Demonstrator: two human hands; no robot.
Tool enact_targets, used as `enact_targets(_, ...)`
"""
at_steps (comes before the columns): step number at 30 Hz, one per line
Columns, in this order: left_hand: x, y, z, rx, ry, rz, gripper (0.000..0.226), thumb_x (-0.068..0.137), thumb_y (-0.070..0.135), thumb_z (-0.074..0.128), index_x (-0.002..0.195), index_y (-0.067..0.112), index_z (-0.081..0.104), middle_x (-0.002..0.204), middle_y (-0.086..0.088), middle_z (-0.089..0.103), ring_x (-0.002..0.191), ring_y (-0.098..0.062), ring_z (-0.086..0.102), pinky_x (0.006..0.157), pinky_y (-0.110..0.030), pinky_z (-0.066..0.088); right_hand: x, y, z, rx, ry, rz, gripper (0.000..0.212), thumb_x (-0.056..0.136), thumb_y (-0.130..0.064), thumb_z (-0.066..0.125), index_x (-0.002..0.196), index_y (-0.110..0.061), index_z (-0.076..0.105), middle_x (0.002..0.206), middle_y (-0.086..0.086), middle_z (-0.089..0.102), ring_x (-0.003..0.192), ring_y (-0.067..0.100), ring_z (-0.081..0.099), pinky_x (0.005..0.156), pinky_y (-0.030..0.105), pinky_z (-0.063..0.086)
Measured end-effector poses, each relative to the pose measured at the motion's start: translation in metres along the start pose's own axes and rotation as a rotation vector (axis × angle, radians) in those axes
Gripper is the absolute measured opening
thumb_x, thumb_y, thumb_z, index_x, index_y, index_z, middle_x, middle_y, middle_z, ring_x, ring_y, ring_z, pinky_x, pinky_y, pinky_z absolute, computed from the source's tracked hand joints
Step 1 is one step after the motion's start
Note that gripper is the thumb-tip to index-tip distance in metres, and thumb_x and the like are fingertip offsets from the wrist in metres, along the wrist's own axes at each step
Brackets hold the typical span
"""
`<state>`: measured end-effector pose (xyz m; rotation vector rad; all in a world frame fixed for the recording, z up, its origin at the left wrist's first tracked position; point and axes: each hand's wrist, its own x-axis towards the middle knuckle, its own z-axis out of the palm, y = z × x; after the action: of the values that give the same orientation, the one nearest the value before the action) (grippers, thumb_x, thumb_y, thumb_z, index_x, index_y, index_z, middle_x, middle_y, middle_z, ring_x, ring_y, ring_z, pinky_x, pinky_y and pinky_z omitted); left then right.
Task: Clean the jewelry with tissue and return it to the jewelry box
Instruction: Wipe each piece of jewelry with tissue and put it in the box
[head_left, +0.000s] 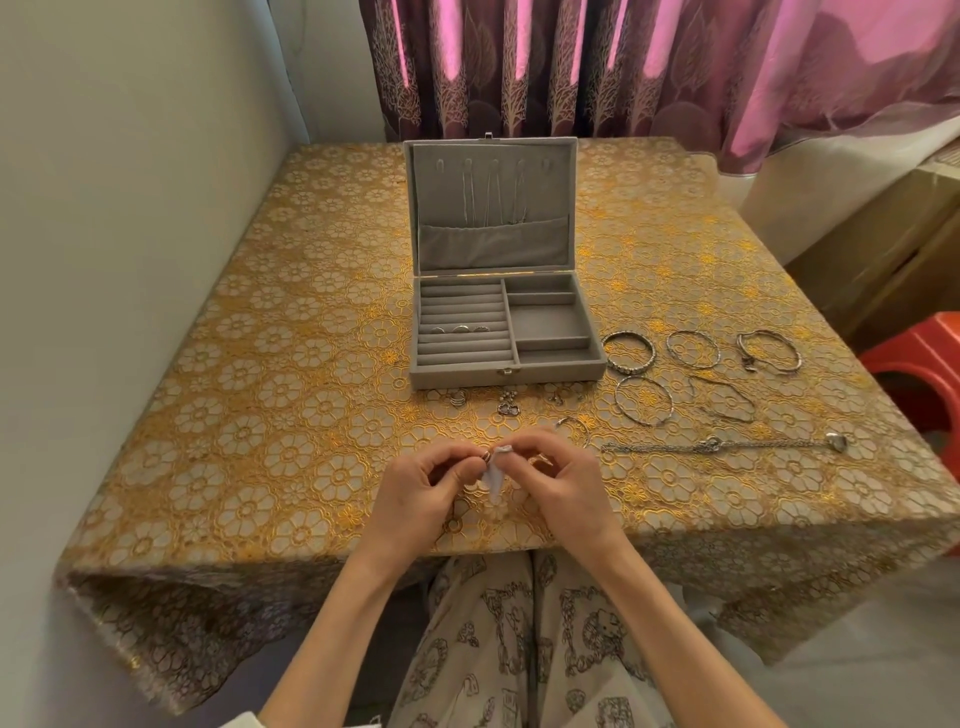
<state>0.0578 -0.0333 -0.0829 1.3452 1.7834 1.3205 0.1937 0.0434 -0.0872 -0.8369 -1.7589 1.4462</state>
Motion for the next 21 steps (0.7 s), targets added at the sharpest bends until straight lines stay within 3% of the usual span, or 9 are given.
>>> enact_targets(2,0.000,0.000,0.000,-0.036,0.016,-0.029,0.018,0.081,0.013,0.065,0.083,0.030,0.067,0.076,0.008,0.070,0.074,-0.005,0.064,0.066,-0.015,0.050,0.001,0.001,0.000,0.065,0.049,0.039,0.006,0.085,-0.010,0.062,0.086,-0.015,0.066,0.092,0.002,0.063,0.065,0.008,0.056,0.051,0.016,0.045)
enact_targets(5,0.000,0.001,0.000,-0.070,0.032,-0.038,0.016,0.081,0.011,0.065,0.084,0.026,0.068,0.080,0.007,0.072,0.078,-0.004,0.066,0.069,-0.013,0.050,0.001,0.003,-0.001,0.097,0.052,0.074,0.002,0.086,-0.010,0.061,0.087,-0.011,0.061,0.079,0.012,0.064,0.053,0.010,0.053,0.045,0.018,0.042)
enact_targets(9,-0.001,0.001,0.001,-0.010,0.017,0.006,0.018,0.081,0.008,0.066,0.088,0.023,0.069,0.084,0.012,0.070,0.080,0.002,0.064,0.071,-0.009,0.048,0.000,0.006,0.001,0.049,0.103,0.051,0.009,0.080,-0.012,0.069,0.082,-0.020,0.064,0.072,-0.002,0.063,0.059,0.005,0.058,0.053,0.014,0.045)
enact_targets(13,-0.001,-0.004,0.003,0.118,-0.016,0.083,0.017,0.080,0.009,0.068,0.092,0.020,0.071,0.086,0.013,0.067,0.082,0.000,0.062,0.073,-0.014,0.049,-0.001,0.009,0.003,-0.071,0.128,-0.024,0.012,0.078,-0.018,0.071,0.080,-0.029,0.068,0.074,-0.008,0.067,0.070,0.009,0.064,0.064,0.026,0.053)
enact_targets(17,-0.001,-0.003,0.005,0.145,0.018,0.098,0.014,0.080,0.010,0.068,0.089,0.019,0.071,0.084,0.019,0.065,0.082,0.003,0.061,0.072,-0.010,0.047,-0.002,0.011,0.002,-0.150,0.079,-0.086,0.009,0.082,-0.012,0.067,0.089,-0.016,0.071,0.084,-0.002,0.068,0.079,0.007,0.063,0.067,0.020,0.052)
enact_targets(21,-0.003,-0.002,0.006,0.157,0.031,0.085,0.015,0.081,0.008,0.067,0.087,0.022,0.070,0.082,0.021,0.064,0.081,0.005,0.061,0.070,-0.008,0.046,-0.002,0.012,0.001,-0.181,0.042,-0.093,0.014,0.084,-0.009,0.064,0.093,-0.018,0.070,0.088,-0.002,0.065,0.083,0.007,0.061,0.070,0.023,0.053)
